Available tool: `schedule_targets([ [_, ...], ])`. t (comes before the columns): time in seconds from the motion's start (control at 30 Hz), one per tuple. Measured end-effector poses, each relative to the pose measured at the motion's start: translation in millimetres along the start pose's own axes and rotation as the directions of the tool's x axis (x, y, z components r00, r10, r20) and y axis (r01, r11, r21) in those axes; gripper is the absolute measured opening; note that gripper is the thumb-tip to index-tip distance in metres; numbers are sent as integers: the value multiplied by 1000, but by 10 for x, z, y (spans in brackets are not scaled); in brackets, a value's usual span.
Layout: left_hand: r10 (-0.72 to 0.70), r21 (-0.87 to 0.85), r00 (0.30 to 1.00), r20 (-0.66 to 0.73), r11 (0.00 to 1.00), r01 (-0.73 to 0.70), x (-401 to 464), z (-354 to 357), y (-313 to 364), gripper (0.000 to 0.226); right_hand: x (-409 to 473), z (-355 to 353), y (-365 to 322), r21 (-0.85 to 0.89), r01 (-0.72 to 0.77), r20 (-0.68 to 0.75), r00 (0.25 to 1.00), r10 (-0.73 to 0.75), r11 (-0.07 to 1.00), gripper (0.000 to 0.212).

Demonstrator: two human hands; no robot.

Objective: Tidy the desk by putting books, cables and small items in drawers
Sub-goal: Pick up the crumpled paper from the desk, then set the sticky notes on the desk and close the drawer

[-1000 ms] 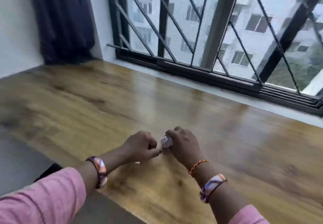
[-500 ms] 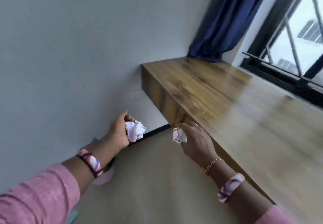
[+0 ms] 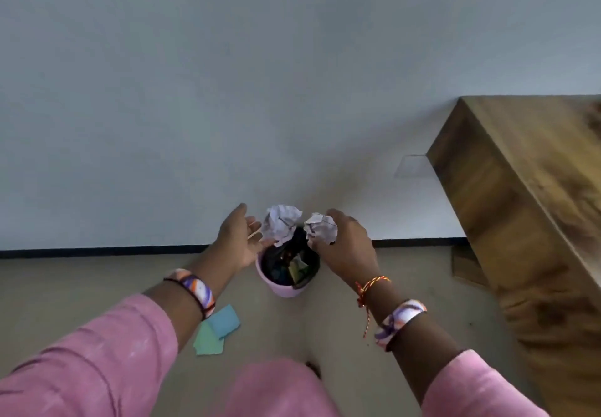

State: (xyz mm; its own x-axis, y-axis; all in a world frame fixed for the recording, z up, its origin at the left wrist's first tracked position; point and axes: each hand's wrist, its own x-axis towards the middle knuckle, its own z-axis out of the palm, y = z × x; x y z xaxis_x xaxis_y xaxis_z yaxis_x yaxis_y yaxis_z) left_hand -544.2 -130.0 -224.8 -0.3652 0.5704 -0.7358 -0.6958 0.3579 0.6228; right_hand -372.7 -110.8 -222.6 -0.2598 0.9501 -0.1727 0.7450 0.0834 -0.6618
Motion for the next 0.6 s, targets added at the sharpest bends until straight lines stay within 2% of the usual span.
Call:
schedule_targets([
  [0.1, 10, 36, 1000, -29, 999, -9, 306, -2, 103, 33, 449, 290, 115, -3, -74, 76, 994, 74, 997, 69],
  [0.2, 10, 25, 997, -75, 1000, -8, 605, -139, 155, 18, 655, 567, 356, -28, -178, 181, 967, 180, 984, 54],
  [0.33, -38, 24, 984, -176, 999, 43, 908, -521, 88, 21, 677, 932, 582, -98, -216, 319, 918, 237, 971, 43],
  [0.6, -108, -37, 891, -441, 994, 102, 1175, -1592, -144, 26, 470, 1903, 669, -177, -135, 608, 764, 216, 975, 37],
])
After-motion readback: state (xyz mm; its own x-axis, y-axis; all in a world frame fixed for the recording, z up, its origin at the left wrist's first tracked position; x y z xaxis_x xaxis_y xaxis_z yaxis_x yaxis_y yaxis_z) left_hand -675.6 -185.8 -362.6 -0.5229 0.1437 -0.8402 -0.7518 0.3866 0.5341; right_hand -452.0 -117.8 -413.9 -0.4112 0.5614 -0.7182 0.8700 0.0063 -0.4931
